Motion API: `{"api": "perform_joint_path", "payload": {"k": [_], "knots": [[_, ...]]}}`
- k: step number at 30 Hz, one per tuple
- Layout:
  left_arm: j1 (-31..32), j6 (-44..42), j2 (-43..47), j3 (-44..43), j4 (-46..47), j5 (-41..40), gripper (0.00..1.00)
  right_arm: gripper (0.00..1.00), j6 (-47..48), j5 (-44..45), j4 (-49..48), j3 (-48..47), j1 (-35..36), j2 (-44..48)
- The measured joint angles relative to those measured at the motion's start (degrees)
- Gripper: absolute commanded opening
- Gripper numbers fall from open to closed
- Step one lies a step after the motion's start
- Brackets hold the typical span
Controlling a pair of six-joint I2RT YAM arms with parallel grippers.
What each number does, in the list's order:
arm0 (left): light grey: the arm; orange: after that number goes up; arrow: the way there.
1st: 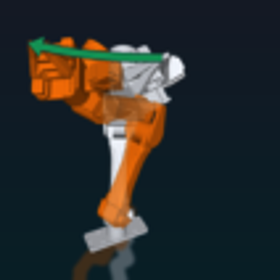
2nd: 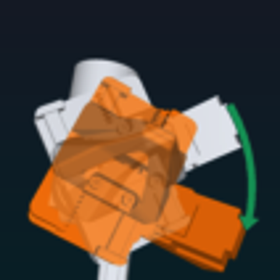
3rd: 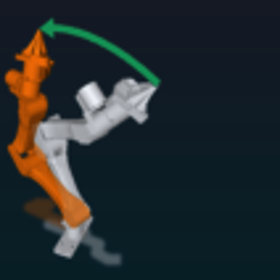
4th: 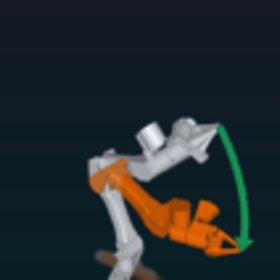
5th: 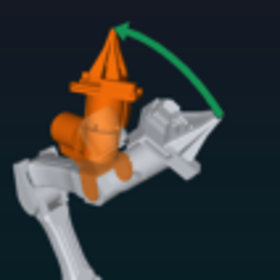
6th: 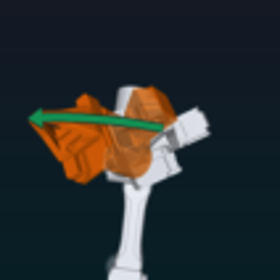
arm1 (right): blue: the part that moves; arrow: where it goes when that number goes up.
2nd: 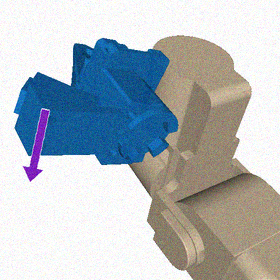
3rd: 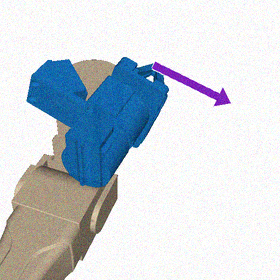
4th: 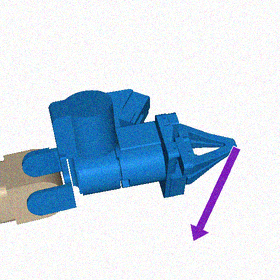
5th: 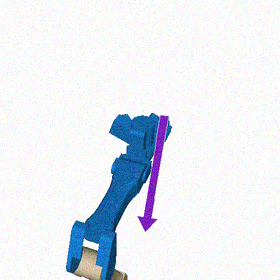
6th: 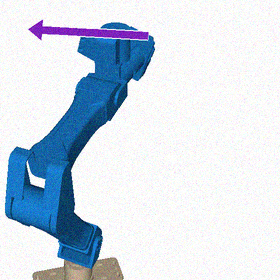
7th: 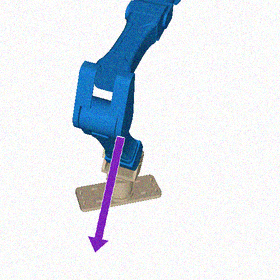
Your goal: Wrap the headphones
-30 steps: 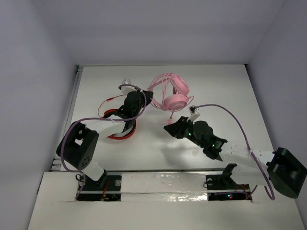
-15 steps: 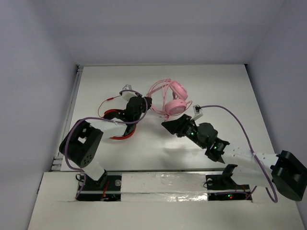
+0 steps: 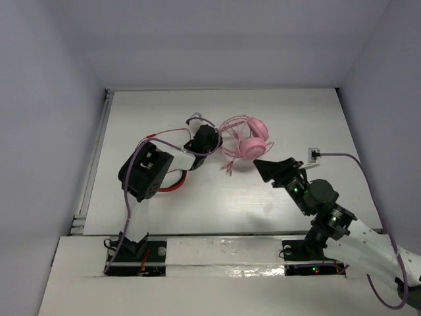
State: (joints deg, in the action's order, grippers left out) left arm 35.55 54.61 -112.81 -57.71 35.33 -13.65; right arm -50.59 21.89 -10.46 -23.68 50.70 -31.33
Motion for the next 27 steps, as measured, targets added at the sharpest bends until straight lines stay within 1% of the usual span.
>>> {"api": "perform_joint_path", "payload": {"k": [4,8,10,16,19,23,24,25,26,27], "knots": [[1.1,-2.4,-6.1,-11.5,-3.9,0.2,0.0,0.72,3.4,4.2,7.2,-3.8,0.0,6.2],[1.6,-5.7,-12.4,-24.3,-8.6,0.0,0.0,0.72,5.4,6.8,10.9,-5.6,0.0,7.3],[1.9,-7.0,-14.4,-27.4,-9.8,-0.4,0.0,0.72,6.0,7.8,13.2,-5.6,0.0,7.1],[1.9,-10.8,-15.0,-26.9,-16.3,-2.1,0.0,0.72,7.8,9.8,16.6,-5.6,0.0,7.2],[1.9,-11.6,-14.3,-24.7,-16.3,-3.0,0.0,0.72,8.8,10.6,16.7,-5.6,0.0,7.0],[1.9,-13.8,-10.9,-21.5,-17.8,-4.6,0.0,0.72,9.5,11.0,16.7,-5.7,0.0,5.6],[1.9,-14.5,-10.2,-21.3,-18.6,-4.9,0.03,0.72,9.7,11.0,16.6,-5.7,0.0,5.3],[1.9,-15.3,-9.9,-21.3,-19.2,-5.1,0.15,0.72,9.7,11.0,16.6,-5.7,0.0,5.1],[1.9,-15.9,-9.7,-21.4,-19.7,-5.0,0.22,0.72,9.7,11.0,16.5,-5.7,0.0,5.0],[1.9,-16.5,-9.7,-21.7,-20.4,-4.9,0.28,0.67,9.7,10.9,16.5,-5.7,0.0,4.9]]}}
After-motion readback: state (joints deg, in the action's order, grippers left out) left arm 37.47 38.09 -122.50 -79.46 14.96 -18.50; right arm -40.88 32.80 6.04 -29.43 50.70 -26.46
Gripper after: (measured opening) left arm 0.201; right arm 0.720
